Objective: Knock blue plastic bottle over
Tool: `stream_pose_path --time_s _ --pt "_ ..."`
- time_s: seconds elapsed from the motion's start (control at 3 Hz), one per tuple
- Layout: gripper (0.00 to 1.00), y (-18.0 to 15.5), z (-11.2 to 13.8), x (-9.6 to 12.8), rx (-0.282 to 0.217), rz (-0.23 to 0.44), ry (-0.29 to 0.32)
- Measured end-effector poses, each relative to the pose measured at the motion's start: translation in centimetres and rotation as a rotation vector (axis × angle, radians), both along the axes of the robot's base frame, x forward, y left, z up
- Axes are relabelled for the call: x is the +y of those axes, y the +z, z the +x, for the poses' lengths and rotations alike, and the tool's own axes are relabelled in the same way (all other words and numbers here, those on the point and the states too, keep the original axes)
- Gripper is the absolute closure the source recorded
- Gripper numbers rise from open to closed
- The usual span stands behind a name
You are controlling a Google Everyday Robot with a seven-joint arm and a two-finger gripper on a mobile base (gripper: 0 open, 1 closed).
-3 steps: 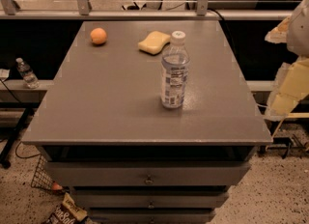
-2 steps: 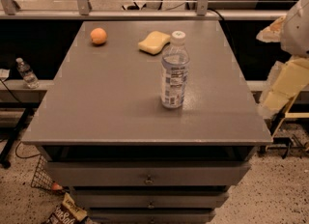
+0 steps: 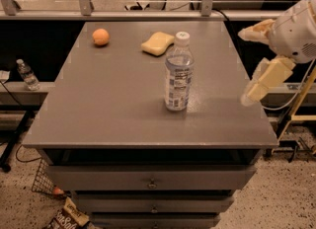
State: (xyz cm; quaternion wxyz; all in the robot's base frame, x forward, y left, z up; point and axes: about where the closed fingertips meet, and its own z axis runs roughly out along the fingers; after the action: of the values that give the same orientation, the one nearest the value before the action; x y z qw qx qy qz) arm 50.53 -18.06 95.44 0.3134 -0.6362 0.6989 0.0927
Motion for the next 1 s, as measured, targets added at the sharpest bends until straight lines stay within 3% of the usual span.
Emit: stream_pose_path --time_s 0.33,1.0 --pt "0.00 -1.4 1.7 2.1 0.005 0.134 0.073" --pt "0.00 -4.2 4.6 5.5 0.044 0.333 0.181"
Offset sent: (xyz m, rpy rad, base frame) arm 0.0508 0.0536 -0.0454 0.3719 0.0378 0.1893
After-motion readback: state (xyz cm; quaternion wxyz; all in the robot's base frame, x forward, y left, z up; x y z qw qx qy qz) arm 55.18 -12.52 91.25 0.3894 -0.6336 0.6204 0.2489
